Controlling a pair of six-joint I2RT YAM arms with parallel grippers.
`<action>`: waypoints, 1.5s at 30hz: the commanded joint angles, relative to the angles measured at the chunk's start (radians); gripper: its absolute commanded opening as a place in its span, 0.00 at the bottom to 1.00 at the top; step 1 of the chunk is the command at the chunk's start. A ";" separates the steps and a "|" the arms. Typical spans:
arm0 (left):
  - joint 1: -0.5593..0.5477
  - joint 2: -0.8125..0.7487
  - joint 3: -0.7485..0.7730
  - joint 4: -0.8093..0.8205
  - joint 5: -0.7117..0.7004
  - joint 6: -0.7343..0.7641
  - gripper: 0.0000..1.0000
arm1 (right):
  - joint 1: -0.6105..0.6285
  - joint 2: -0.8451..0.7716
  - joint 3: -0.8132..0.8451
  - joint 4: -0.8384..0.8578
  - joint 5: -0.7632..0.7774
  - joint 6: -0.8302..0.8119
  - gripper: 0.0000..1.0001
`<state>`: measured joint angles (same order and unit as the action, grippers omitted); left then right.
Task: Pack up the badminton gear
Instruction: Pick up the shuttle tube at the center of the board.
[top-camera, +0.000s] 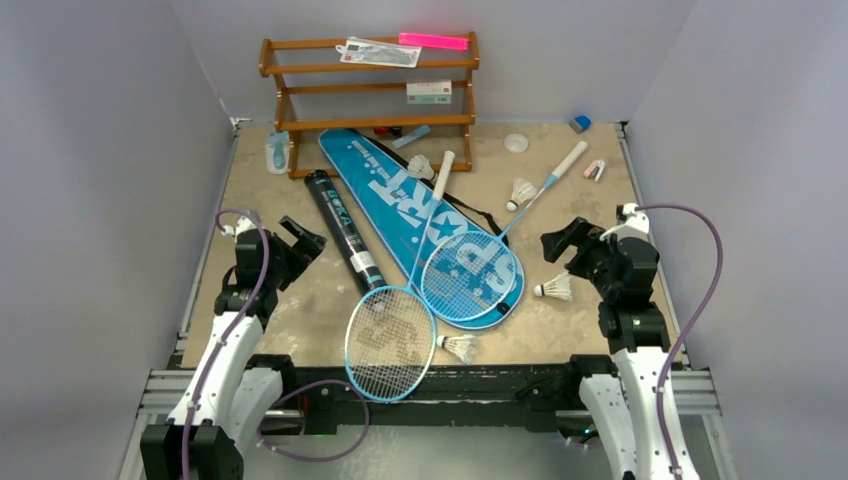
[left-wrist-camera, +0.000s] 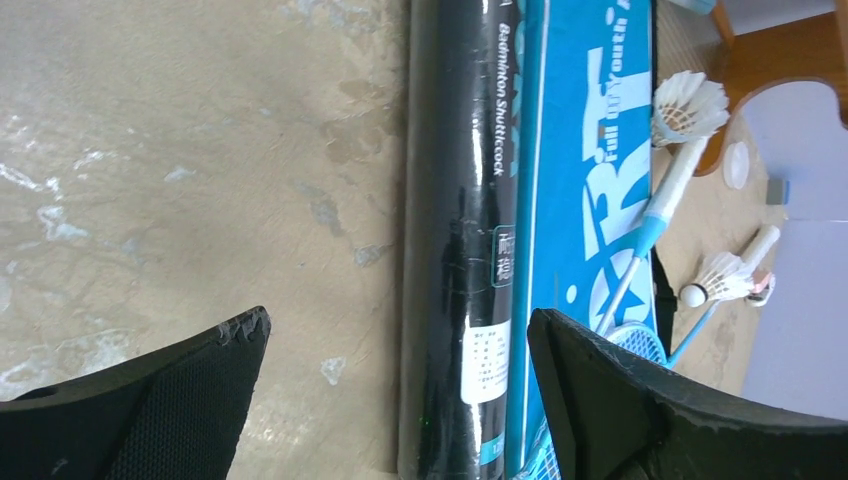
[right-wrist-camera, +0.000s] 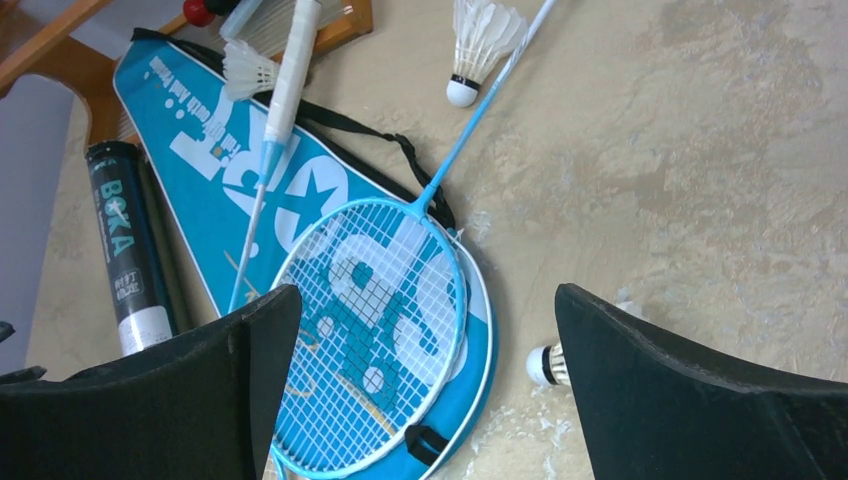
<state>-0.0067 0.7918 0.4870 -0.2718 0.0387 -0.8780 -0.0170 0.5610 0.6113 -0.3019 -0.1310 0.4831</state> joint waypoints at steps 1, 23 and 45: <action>0.007 0.012 0.043 -0.046 -0.015 -0.016 1.00 | 0.001 0.006 -0.026 -0.019 -0.006 0.015 0.99; -0.082 0.234 0.042 0.156 0.078 -0.053 1.00 | 0.001 0.132 0.025 -0.056 0.064 0.023 0.99; -0.348 0.747 0.466 -0.163 -0.368 -0.143 0.73 | 0.002 0.108 -0.006 -0.033 -0.026 0.004 0.99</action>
<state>-0.3405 1.5078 0.8783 -0.3344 -0.2024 -0.9989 -0.0170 0.6716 0.5964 -0.3687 -0.0898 0.5262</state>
